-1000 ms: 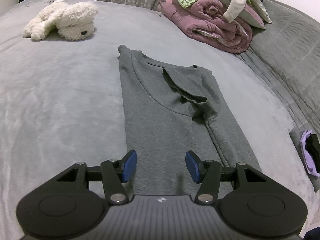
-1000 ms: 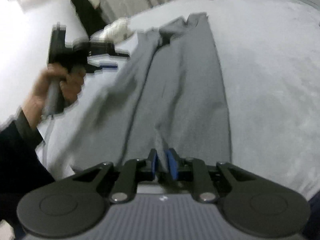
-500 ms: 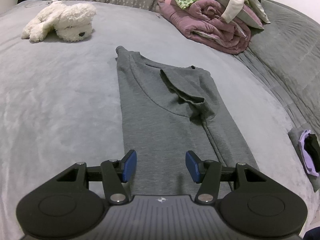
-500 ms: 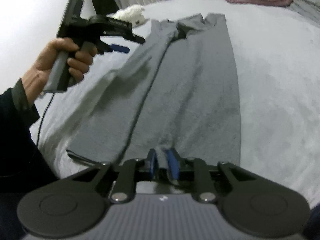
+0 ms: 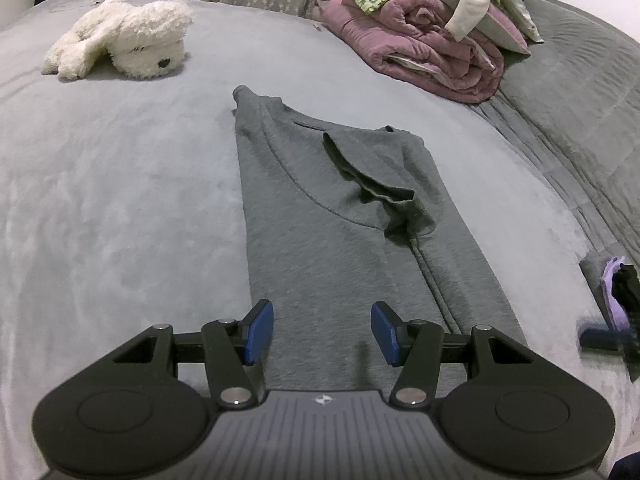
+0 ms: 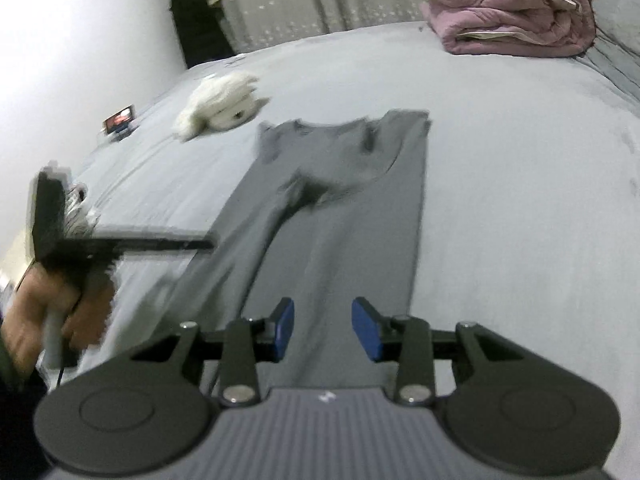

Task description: Fold clothes

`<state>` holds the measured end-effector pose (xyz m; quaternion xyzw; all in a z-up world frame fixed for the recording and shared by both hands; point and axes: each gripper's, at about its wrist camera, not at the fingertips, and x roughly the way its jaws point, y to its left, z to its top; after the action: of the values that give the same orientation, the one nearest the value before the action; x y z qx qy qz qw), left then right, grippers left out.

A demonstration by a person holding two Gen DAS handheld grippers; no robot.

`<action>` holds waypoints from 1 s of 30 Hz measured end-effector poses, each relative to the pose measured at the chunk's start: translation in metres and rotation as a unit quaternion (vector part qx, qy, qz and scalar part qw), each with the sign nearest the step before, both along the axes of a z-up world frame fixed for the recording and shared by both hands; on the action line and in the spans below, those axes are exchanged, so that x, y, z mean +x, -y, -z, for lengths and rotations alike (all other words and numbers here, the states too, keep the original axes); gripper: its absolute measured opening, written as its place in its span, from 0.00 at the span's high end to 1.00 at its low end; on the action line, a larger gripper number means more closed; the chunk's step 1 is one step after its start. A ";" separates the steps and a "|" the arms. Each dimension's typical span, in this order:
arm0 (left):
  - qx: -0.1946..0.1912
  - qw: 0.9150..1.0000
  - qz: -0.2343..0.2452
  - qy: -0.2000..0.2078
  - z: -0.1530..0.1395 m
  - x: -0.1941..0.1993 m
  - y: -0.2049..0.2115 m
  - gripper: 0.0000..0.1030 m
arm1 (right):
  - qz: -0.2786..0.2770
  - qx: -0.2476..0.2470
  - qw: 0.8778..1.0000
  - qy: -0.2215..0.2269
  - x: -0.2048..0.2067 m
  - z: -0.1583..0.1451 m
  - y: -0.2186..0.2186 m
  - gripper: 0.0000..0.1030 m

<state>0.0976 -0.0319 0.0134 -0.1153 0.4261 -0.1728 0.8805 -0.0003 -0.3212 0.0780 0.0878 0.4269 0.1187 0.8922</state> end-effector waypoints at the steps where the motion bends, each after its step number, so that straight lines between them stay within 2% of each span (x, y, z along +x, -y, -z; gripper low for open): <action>1: 0.000 1.000 0.001 0.000 0.000 0.000 0.000 0.49 | -0.002 -0.008 1.000 -0.001 0.022 -0.002 0.003 0.67; 5: 0.000 1.000 0.003 0.000 0.001 0.002 -0.001 0.49 | -0.022 -0.050 0.998 0.006 0.109 -0.004 0.009 0.62; 9: 0.001 1.000 0.005 -0.001 0.002 0.003 -0.001 0.49 | -0.071 -0.104 0.992 0.021 0.180 0.005 -0.014 0.59; 12: 0.000 1.000 0.007 -0.002 0.003 0.004 -0.001 0.49 | -0.101 -0.115 0.988 0.027 0.225 0.019 -0.033 0.49; 14: 0.003 1.000 0.011 -0.001 0.004 0.004 -0.001 0.49 | -0.108 -0.130 0.985 0.039 0.252 0.028 -0.047 0.49; 19: 0.004 1.000 0.015 -0.007 0.007 0.005 -0.002 0.49 | -0.168 -0.200 0.963 0.057 0.288 0.058 -0.085 0.45; 22: -0.004 1.000 0.014 -0.016 0.010 0.007 -0.004 0.49 | -0.216 -0.212 0.951 0.065 0.293 0.071 -0.100 0.46; 23: -0.006 1.000 0.014 -0.019 0.011 0.007 -0.005 0.49 | -0.231 -0.210 0.948 0.058 0.295 0.075 -0.103 0.52; 24: -0.008 1.000 0.014 -0.020 0.012 0.008 -0.005 0.49 | -0.241 -0.206 0.947 0.046 0.296 0.078 -0.104 0.73; 25: -0.007 1.000 0.015 -0.020 0.011 0.007 -0.004 0.49 | -0.241 -0.203 0.948 0.049 0.294 0.078 -0.104 0.86; 26: -0.006 1.000 0.016 -0.019 0.011 0.007 -0.004 0.49 | -0.241 -0.200 0.948 0.053 0.292 0.078 -0.103 0.93; 28: -0.004 1.000 0.018 -0.018 0.011 0.006 -0.003 0.49 | -0.241 -0.193 0.949 0.062 0.288 0.077 -0.102 0.93; 30: -0.002 1.000 0.020 -0.016 0.011 0.006 -0.001 0.49 | -0.223 -0.163 0.957 0.093 0.283 0.066 -0.097 0.93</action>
<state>0.1032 -0.0305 0.0029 -0.1119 0.4422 -0.1891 0.8696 0.2830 -0.2244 0.0122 -0.1677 0.3647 0.2514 0.8808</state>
